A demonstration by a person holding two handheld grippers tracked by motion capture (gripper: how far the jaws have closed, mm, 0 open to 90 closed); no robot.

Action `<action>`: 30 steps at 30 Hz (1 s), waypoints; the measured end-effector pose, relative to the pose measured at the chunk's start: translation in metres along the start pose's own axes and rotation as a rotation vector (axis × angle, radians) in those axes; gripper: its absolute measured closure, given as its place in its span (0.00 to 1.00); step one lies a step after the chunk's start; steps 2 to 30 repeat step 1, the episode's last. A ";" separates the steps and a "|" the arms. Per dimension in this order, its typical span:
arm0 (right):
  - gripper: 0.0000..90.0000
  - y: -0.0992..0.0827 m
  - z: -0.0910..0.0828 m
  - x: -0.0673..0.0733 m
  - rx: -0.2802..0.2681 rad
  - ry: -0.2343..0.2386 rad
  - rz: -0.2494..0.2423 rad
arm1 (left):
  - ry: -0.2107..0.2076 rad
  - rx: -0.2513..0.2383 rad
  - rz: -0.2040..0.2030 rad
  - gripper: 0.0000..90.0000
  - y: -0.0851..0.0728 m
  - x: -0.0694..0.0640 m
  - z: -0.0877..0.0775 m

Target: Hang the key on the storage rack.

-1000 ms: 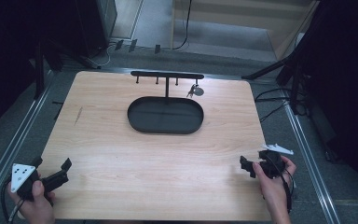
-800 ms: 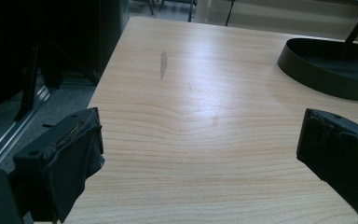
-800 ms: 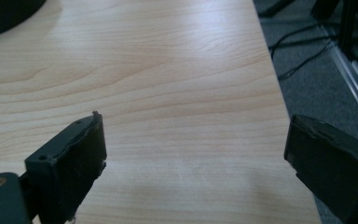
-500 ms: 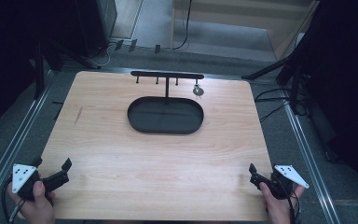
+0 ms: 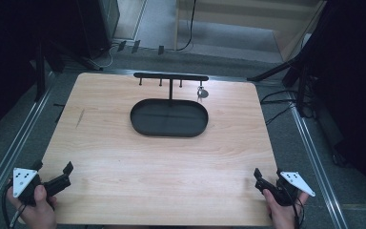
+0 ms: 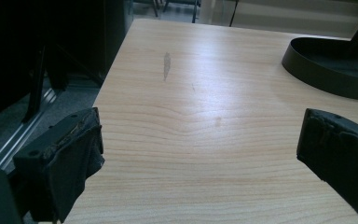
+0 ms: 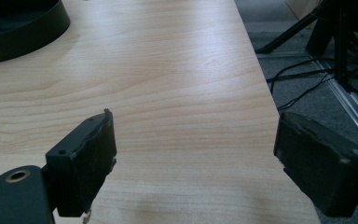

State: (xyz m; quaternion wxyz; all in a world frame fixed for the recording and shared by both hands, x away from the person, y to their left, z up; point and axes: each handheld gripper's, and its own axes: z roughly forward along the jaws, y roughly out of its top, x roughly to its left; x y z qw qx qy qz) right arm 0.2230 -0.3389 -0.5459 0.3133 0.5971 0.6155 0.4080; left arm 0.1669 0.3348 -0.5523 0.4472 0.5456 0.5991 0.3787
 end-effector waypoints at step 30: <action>0.14 0.000 0.000 0.000 0.002 -0.001 0.001 | 0.000 0.000 0.000 0.00 0.000 0.000 0.000</action>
